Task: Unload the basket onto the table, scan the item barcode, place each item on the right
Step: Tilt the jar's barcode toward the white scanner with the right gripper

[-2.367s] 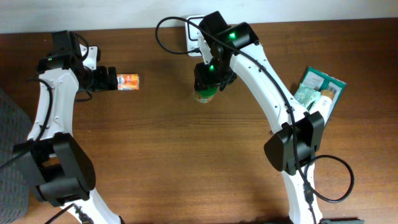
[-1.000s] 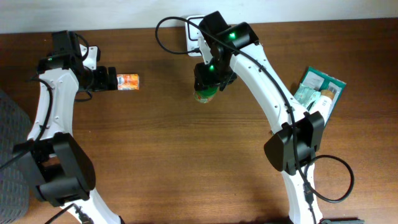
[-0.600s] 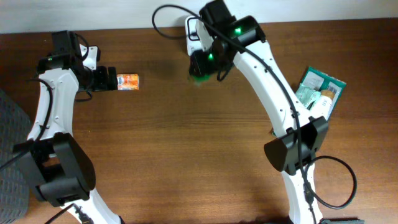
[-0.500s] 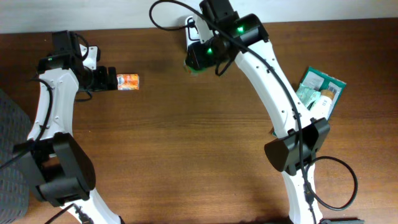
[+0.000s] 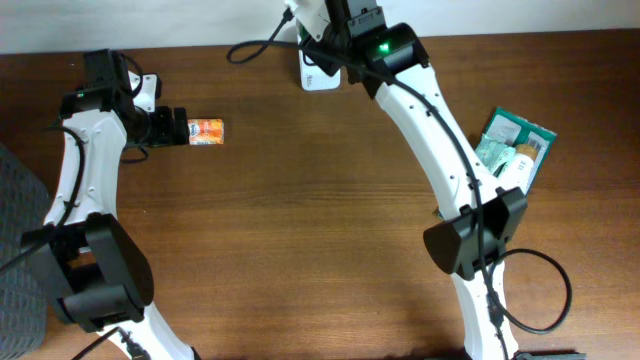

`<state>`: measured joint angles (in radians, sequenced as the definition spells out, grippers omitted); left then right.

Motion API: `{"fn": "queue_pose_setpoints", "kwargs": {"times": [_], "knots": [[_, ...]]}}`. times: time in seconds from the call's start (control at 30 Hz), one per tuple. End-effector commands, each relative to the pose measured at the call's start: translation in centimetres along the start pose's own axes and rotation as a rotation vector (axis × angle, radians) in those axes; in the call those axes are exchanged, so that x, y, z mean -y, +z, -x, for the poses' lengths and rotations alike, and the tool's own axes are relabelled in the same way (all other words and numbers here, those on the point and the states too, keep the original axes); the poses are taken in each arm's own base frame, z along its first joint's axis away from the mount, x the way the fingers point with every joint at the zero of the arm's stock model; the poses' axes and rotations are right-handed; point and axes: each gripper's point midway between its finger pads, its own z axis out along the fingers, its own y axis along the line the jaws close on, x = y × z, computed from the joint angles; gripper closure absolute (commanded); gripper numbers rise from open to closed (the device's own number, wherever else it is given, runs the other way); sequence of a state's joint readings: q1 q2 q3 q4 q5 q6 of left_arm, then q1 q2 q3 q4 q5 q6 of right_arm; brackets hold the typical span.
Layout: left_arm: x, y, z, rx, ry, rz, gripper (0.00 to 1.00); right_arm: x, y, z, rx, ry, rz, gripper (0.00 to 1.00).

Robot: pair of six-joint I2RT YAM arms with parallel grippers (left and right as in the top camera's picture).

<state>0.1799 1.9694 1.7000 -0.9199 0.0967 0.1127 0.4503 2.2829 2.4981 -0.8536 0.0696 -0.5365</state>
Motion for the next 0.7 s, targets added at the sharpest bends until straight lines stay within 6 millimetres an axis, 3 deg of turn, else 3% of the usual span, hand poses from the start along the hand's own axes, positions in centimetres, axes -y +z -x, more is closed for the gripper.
{"fn": "queue_pose_setpoints", "kwargs": {"times": [0.0, 0.13, 0.37, 0.47, 0.57, 0.67], "knots": [[-0.3, -0.3, 0.5, 0.015, 0.012, 0.005, 0.01, 0.1, 2.5, -1.2, -0.042, -0.236, -0.034, 0.63], [-0.3, -0.3, 0.5, 0.015, 0.012, 0.005, 0.01, -1.0, 3.2, -1.9, -0.055, -0.291, 0.007, 0.63], [-0.3, -0.3, 0.5, 0.015, 0.012, 0.005, 0.01, -7.5, 1.8, -4.0, -0.1, -0.03, 0.345, 0.62], [-0.3, -0.3, 0.5, 0.015, 0.012, 0.005, 0.01, -9.9, -0.6, -4.2, -0.11, 0.131, 0.528, 0.63], [-0.3, -0.3, 0.5, 0.015, 0.012, 0.005, 0.01, -11.6, -4.6, -2.6, -0.057, 0.301, 0.757, 0.63], [-0.3, -0.3, 0.5, 0.015, 0.012, 0.005, 0.01, -11.5, -8.5, -0.7, 0.037, 0.459, 0.987, 0.67]]}}
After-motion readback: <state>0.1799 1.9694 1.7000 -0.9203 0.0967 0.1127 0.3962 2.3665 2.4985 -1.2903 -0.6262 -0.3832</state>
